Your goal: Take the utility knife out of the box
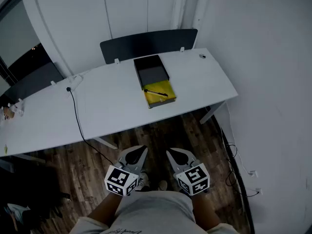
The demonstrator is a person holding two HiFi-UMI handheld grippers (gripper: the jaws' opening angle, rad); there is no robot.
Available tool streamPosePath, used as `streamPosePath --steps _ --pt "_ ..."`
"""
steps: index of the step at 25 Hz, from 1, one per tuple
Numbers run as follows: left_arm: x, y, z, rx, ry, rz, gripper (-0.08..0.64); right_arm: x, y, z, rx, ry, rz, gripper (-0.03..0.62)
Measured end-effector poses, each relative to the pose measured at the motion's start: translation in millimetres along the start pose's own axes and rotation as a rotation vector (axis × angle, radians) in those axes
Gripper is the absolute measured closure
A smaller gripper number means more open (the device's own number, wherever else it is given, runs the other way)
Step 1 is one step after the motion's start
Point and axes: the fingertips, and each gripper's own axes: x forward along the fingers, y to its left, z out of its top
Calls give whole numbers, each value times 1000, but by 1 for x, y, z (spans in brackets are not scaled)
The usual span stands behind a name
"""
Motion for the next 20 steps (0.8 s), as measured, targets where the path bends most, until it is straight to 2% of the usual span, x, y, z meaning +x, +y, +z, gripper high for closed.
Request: streamPosePath --steps 11,20 --pt "1 10 3 1 0 -12 560 11 4 8 8 -15 -8 577" --pt "4 36 9 5 -9 -32 560 36 6 22 -2 -19 -29 577"
